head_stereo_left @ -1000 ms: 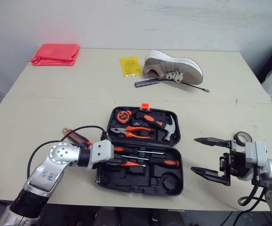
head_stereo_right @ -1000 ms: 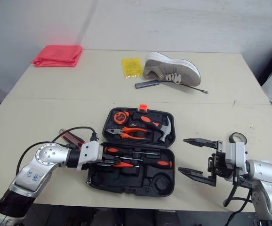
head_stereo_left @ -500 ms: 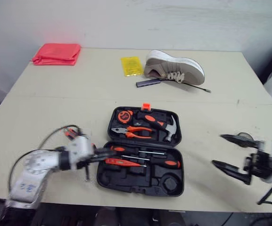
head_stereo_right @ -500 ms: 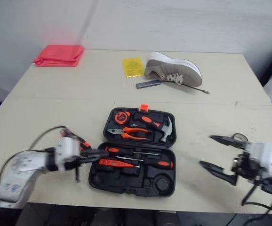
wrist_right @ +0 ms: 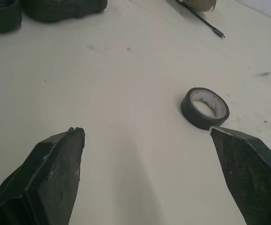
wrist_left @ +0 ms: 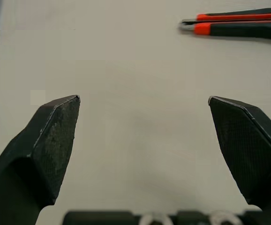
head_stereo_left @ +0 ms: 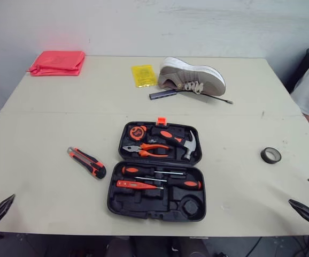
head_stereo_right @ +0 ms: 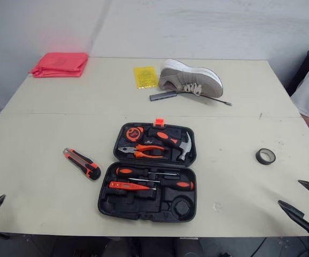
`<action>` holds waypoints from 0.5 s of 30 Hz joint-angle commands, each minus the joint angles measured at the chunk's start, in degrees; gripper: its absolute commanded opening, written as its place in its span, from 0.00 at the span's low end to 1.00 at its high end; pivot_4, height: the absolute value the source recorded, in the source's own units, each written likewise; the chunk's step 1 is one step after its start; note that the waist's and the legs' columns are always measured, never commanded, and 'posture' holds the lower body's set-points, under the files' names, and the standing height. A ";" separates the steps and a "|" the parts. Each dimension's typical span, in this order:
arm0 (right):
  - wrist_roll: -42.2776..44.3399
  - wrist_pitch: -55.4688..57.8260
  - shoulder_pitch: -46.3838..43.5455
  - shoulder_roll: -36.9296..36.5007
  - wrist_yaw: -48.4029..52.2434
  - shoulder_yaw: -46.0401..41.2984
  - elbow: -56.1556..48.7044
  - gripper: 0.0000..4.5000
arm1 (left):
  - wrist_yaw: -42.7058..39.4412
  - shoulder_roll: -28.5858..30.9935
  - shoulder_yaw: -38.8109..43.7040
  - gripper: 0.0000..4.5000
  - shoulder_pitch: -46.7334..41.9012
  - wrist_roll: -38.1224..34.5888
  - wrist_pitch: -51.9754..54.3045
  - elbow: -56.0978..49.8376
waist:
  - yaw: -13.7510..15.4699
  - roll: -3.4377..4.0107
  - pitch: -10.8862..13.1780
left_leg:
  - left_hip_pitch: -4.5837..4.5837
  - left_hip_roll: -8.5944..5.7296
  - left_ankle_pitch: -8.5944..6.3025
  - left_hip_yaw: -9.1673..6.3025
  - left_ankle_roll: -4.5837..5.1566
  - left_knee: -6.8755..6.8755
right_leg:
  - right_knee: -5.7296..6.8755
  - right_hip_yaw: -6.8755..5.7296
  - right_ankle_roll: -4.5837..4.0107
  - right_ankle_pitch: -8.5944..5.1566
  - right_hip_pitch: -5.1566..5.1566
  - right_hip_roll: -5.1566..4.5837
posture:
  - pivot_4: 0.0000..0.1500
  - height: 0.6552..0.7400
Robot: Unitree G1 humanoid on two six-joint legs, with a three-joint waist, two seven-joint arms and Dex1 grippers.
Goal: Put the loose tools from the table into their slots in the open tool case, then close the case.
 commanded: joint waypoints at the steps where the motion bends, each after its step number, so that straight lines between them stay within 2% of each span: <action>1: 1.13 0.10 -4.39 0.64 2.28 3.80 -0.58 1.00 | 7.01 -0.15 0.18 1.00 0.87 -3.05 8.88 -8.55 | -0.03 -0.02 0.01 | 0.00 0.00 0.00 0.00 0.00 0.00 | 0.01 0.00 0.01 0.00 0.00 0.00 | 1.00 1.00; 5: 2.07 1.74 -11.07 2.31 4.89 9.34 -0.96 1.00 | 17.61 0.24 -1.89 1.00 -0.46 -11.98 24.77 -23.57 | 0.08 -0.07 0.06 | -0.02 -0.03 0.00 -0.07 -0.02 0.00 | 0.19 0.05 0.08 0.05 0.00 -0.11 | 1.00 1.00; 7: 2.40 2.37 -13.53 3.02 6.15 11.53 -1.01 1.00 | 26.04 0.68 -2.78 1.00 -2.28 -17.11 33.55 -29.63 | 0.15 0.04 0.12 | -0.03 -0.11 0.00 -0.14 -0.01 0.00 | 0.27 0.17 0.66 0.37 0.00 -0.24 | 1.00 1.00; 8: 2.57 2.78 -14.73 3.46 6.69 12.61 -0.95 1.00 | 32.34 0.72 -3.63 1.00 -3.93 -21.48 38.33 -32.95 | 0.18 0.07 0.13 | -0.03 -0.13 0.01 -0.18 0.00 0.00 | 0.28 0.26 0.96 0.54 0.00 -0.25 | 1.00 1.00; 10: 2.61 3.27 -16.50 4.02 8.07 14.51 -0.67 1.00 | 44.99 1.67 -5.52 1.00 -7.17 -28.70 47.53 -37.73 | 0.22 0.14 0.14 | -0.03 -0.13 0.20 -0.22 0.24 -0.02 | 0.28 0.34 0.96 0.54 0.00 -0.25 | 1.00 1.00; 11: 2.53 3.41 -17.61 4.27 8.79 15.51 -0.05 1.00 | 55.54 1.66 -7.53 1.00 -9.21 -35.27 50.29 -39.45 | 0.22 0.14 0.15 | -0.02 -0.13 0.21 -0.22 0.24 -0.03 | 0.30 0.37 0.96 0.54 0.02 -0.26 | 1.00 1.00; 14: 2.35 3.17 -20.02 4.58 9.82 17.30 2.02 1.00 | 81.56 2.71 -14.44 1.00 -11.93 -52.70 50.92 -40.41 | 0.28 0.15 0.15 | 0.06 -0.16 0.27 -0.26 0.29 -0.02 | 0.36 0.44 0.97 0.56 0.11 -0.36 | 1.00 1.00; 15: 2.34 2.92 -20.56 4.59 10.05 17.66 2.64 1.00 | 85.65 4.29 -16.62 1.00 -12.81 -55.23 51.03 -40.67 | 0.25 0.15 0.15 | 0.08 -0.19 0.29 -0.26 0.29 -0.02 | 0.38 0.46 0.97 0.56 0.13 -0.41 | 1.00 1.00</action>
